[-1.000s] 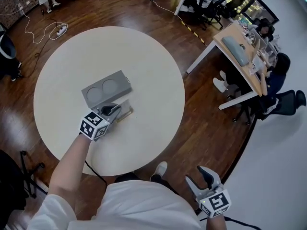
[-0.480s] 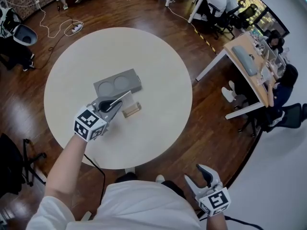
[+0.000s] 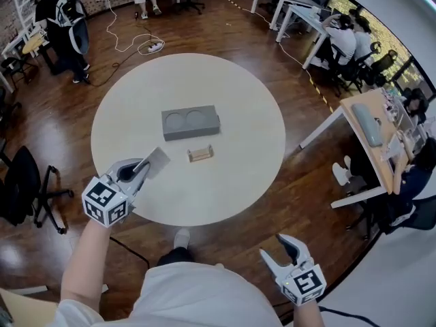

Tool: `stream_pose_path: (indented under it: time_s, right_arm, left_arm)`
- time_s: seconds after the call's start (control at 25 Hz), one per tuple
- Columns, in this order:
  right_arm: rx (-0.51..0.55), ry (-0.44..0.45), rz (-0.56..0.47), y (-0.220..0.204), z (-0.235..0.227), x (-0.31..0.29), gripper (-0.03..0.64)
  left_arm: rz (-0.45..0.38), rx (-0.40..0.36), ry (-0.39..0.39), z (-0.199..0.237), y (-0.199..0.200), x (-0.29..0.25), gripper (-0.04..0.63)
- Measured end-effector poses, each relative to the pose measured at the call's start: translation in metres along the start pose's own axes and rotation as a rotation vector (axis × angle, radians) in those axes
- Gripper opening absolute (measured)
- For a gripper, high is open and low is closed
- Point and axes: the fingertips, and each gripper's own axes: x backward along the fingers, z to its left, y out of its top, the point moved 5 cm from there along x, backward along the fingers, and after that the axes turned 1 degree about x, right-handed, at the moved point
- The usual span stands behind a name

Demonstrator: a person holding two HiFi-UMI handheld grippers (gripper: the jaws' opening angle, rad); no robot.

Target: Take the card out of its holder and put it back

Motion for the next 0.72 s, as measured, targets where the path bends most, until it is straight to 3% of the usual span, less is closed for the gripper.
stream_pose_path:
  time_s: [0.32, 0.56, 0.72]
  right_arm:
    - [0.062, 0.148, -0.037, -0.029, 0.008, 0.027, 0.225]
    - [0.112, 0.243, -0.046, -0.046, 0.029, 0.059, 0.225]
    - [0.127, 0.277, -0.037, -0.054, 0.042, 0.058, 0.225]
  left_arm:
    - [-0.008, 0.127, 0.235, -0.066, -0.046, 0.127, 0.015]
    - [-0.01, 0.216, 0.364, -0.134, -0.079, 0.209, 0.015]
    - [-0.014, 0.258, 0.404, -0.148, -0.102, 0.235, 0.015]
